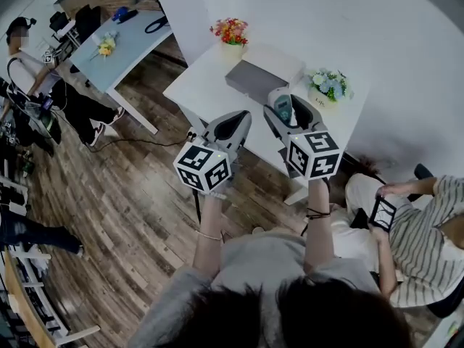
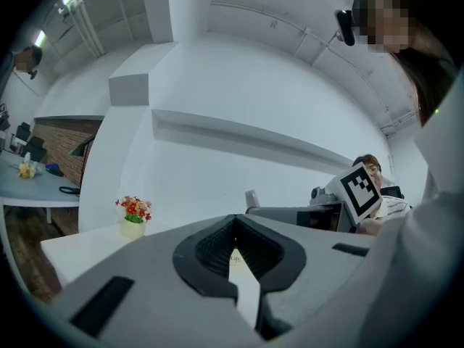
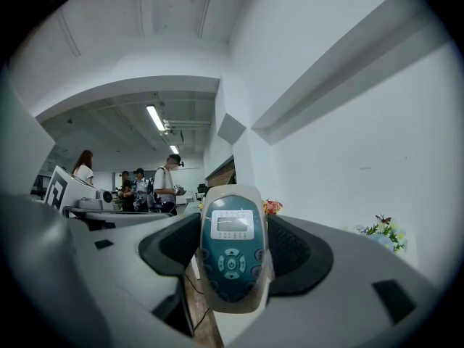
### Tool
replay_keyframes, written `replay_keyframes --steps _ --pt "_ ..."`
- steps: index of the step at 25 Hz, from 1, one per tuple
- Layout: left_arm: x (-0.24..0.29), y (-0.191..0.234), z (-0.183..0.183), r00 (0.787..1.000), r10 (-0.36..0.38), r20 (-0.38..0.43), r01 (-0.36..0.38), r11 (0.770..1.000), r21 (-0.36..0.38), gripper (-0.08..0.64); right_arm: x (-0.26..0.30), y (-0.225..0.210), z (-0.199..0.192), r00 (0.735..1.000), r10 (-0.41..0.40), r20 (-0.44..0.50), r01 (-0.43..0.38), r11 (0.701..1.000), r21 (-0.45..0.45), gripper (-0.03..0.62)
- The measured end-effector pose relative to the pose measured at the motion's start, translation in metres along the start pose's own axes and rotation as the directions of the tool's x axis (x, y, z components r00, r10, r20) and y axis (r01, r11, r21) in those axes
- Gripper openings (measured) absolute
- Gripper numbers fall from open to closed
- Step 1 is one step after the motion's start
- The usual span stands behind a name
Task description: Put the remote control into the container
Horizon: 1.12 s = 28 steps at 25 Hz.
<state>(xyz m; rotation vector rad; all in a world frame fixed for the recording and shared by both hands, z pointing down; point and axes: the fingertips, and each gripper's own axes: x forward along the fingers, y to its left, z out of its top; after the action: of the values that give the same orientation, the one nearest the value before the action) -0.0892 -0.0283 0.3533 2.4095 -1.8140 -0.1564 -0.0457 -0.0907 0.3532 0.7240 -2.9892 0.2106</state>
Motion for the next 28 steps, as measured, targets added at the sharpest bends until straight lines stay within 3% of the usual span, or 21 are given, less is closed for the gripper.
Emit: replay_keyframes --steps 14,28 --pt "0.028 -0.006 -0.022 0.997 -0.075 -0.036 0.073 0.996 -0.044 0.003 -0.004 -0.028 -0.020 0.996 -0.074 -0.049 0.076 0.997 0.020 0.285" --pt "0.072 0.051 -0.016 0.999 -0.033 -0.035 0.031 0.999 -0.041 0.003 0.065 -0.066 -0.007 0.998 -0.039 -0.046 0.041 0.999 0.023 0.285"
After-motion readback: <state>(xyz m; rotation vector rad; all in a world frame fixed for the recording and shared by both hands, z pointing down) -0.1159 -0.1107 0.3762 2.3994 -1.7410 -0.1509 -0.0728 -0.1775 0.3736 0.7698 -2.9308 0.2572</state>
